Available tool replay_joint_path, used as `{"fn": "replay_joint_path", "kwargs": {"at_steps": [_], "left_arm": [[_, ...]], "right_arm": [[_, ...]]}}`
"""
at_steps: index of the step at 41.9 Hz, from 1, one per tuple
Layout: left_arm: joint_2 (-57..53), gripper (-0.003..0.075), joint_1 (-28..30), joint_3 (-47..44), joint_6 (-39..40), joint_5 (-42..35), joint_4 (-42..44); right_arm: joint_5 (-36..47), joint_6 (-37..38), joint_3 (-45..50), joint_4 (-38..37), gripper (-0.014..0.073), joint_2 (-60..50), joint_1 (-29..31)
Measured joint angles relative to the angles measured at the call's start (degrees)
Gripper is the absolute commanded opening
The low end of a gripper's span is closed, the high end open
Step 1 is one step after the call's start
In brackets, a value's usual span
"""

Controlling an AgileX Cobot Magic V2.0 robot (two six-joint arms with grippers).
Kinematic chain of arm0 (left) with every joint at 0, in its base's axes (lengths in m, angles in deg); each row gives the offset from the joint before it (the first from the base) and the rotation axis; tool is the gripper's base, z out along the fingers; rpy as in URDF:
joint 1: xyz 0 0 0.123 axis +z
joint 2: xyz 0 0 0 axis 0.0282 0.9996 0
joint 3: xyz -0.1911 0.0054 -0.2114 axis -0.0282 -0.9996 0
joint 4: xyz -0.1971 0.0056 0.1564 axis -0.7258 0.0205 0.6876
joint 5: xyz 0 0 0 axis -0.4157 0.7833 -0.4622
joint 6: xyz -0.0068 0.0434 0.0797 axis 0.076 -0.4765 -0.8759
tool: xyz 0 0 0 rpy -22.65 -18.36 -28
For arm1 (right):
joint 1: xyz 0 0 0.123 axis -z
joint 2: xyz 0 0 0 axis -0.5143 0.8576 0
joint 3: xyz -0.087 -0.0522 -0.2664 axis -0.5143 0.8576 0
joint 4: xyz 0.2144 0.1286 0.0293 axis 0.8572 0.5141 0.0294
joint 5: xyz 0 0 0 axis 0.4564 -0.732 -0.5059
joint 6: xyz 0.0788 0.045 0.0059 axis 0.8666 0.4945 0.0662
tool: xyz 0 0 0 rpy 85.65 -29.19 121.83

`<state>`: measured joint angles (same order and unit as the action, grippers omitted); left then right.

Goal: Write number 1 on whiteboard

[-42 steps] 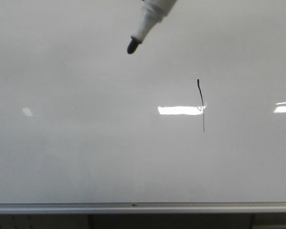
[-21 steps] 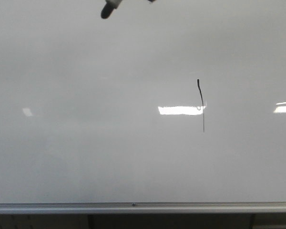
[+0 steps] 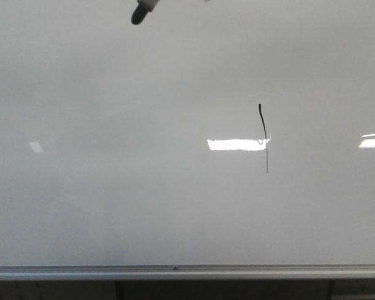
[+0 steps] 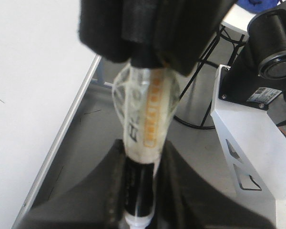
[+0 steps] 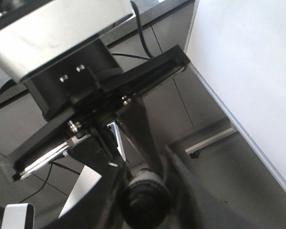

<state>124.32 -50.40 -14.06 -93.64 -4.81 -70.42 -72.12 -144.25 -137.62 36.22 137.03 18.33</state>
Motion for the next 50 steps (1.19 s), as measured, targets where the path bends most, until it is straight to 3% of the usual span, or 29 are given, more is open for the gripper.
{"fn": "replay_joint_path", "kwargs": {"at_steps": [2,6,11,22,28,37,44,50], "left_arm": [[0.0,-0.002,0.6,0.1,-0.2,0.2,0.0],[0.0,-0.002,3.0,0.1,-0.5,0.9,0.4],[0.0,-0.002,7.9,0.1,0.4,1.7,1.8],[0.1,-0.002,28.7,-3.1,7.3,-4.5,8.1],[0.1,-0.002,40.7,-5.9,8.4,-7.4,8.5],[0.1,-0.002,54.5,-9.7,8.7,-10.3,8.6],[0.1,-0.002,59.3,-12.2,8.7,-12.9,9.1],[0.1,-0.002,59.9,-14.3,8.7,-15.4,12.0]], "right_arm": [[0.3,0.0,0.0,0.2,0.029,0.0,0.0],[1.3,0.0,0.0,0.3,0.0367,0.1,0.0],[3.8,0.0,0.0,-1.3,0.0351,0.1,0.0],[12.3,2.7,0.3,-7.6,0.0345,-3.2,0.0],[22.0,6.9,4.0,-12.0,0.0236,-6.9,0.0],[35.0,9.3,13.7,-14.9,-0.0064,-12.8,0.0],[39.7,9.7,20.5,-15.0,-0.006,-16.6,0.0],[44.5,11.1,25.4,-15.0,-0.006,-19.4,0.0]]}}
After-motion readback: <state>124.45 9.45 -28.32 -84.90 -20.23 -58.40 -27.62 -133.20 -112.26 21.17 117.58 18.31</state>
